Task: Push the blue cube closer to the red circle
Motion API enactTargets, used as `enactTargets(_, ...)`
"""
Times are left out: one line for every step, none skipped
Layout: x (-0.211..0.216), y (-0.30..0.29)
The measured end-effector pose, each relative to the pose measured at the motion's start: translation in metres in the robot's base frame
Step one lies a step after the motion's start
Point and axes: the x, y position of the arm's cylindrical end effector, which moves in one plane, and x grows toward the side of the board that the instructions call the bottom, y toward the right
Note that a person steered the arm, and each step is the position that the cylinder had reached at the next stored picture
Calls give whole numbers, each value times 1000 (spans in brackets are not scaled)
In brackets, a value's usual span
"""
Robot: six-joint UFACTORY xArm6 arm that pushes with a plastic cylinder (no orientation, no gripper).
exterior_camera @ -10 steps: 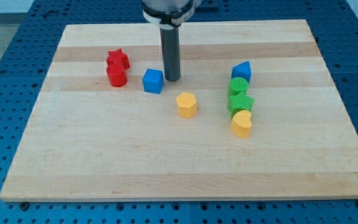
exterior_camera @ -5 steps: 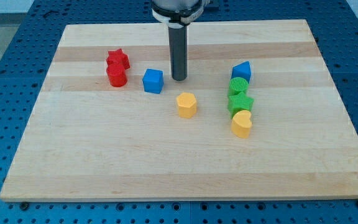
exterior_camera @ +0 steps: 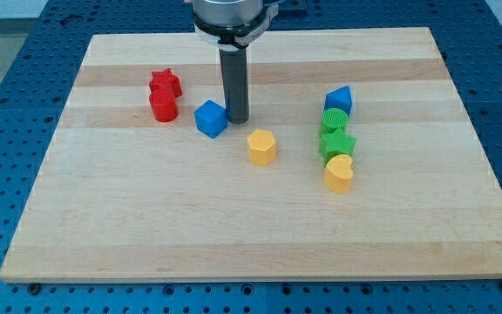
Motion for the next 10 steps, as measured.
enactTargets(3, -8)
enactTargets(9, -13)
enactTargets(9, -19)
enactTargets(9, -33)
enactTargets(16, -47)
enactTargets(18, -53)
enactTargets(18, -60)
enactTargets(24, -60)
enactTargets(26, -60)
enactTargets(33, -59)
